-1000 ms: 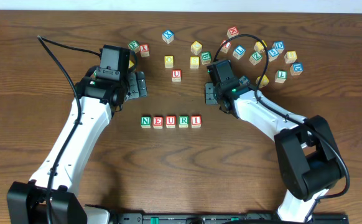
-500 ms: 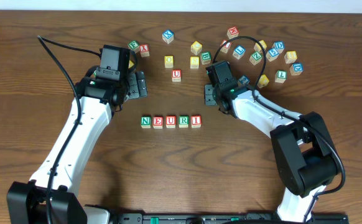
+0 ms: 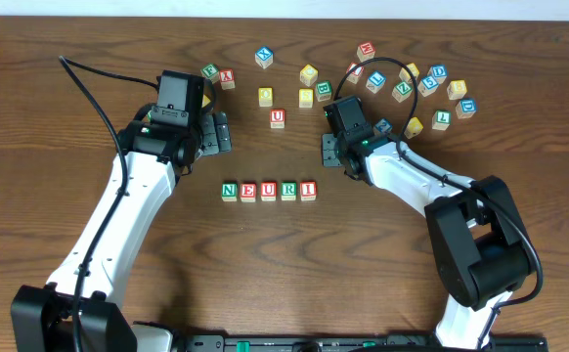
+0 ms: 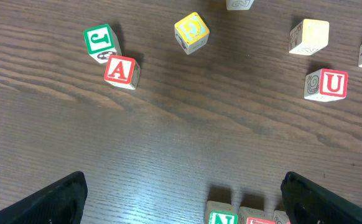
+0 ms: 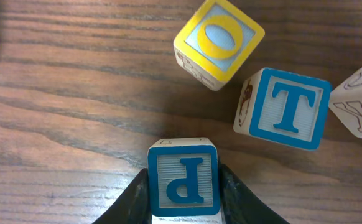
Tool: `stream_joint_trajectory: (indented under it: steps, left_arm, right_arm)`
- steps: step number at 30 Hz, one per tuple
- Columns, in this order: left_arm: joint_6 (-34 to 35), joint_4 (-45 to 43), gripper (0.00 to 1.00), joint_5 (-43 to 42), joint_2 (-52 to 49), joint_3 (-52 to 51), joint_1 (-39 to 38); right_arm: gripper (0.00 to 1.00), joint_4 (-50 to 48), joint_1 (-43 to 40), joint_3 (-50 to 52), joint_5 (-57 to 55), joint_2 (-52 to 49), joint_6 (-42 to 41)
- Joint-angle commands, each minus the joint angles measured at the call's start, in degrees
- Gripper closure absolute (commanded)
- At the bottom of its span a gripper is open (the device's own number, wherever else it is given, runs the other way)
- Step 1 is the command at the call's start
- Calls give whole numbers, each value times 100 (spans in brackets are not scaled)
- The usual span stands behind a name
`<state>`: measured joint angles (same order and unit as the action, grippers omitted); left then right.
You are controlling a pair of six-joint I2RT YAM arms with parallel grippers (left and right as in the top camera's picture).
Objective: Spell out NEURIPS
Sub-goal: 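Lower the open right gripper around the blue P block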
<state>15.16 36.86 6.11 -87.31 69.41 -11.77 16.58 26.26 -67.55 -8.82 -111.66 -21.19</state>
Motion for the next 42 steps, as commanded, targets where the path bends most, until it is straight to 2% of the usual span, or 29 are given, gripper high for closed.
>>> stream_joint_trajectory:
  steps: [1,7,22,42]
  left_arm:
    - [-13,2,2,9,105,177,13]
    - [-13,2,2,9,105,177,13]
    - [-13,2,2,9,105,177,13]
    - [-13,2,2,9,105,177,13]
  right_arm:
    - [72,50,-35,-103,-92,-59,74]
    - [79,136,-35,-103,-92,-59,162]
    - [87,315,-35,-103,-61,-52,310]
    - [87,1049,-39,-103,188,417,1357]
